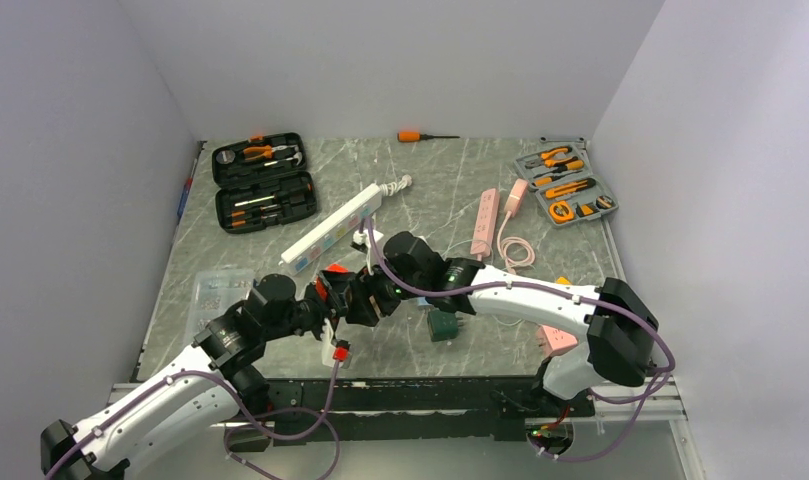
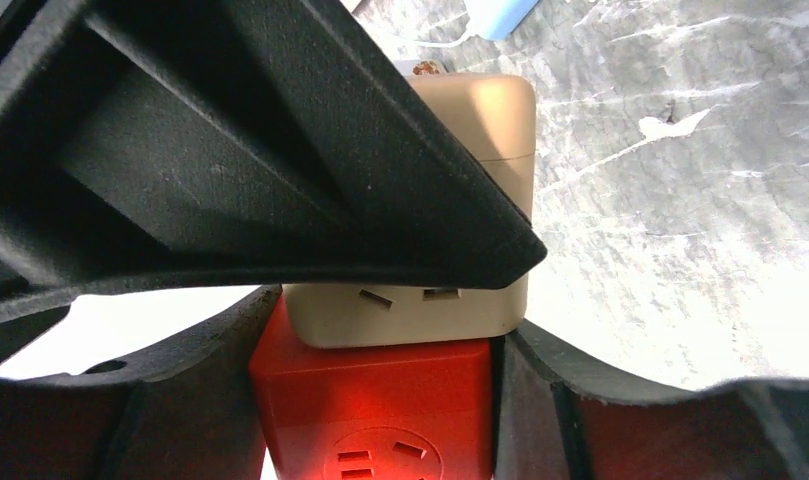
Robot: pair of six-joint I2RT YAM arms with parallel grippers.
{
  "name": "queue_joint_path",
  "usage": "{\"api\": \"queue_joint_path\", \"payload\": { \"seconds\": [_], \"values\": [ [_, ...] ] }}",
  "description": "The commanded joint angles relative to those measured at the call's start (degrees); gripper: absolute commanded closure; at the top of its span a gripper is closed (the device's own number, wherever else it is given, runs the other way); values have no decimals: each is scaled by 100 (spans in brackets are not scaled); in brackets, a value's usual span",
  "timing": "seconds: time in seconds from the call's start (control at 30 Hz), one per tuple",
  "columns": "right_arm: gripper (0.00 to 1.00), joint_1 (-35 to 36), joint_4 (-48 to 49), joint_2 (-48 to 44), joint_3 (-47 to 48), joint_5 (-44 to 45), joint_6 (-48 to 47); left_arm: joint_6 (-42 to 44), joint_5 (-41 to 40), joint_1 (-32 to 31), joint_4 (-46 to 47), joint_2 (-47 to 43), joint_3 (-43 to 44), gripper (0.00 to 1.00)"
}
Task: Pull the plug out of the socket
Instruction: Remove the plug from the socket.
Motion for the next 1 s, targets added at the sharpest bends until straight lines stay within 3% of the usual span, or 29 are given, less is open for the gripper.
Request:
{"api": "queue_joint_path", "payload": {
  "seconds": [0.0, 0.13, 0.97],
  "values": [
    [100, 3, 624, -252, 128, 31, -17, -32, 133, -64, 272, -89, 42, 43],
    [100, 0, 636, -411, -96, 79, 36, -55, -113, -67, 290, -53, 51, 99],
    [100, 2, 107, -1617, -1143, 413, 271, 440, -1304, 40, 688, 112, -723, 100]
  ]
}}
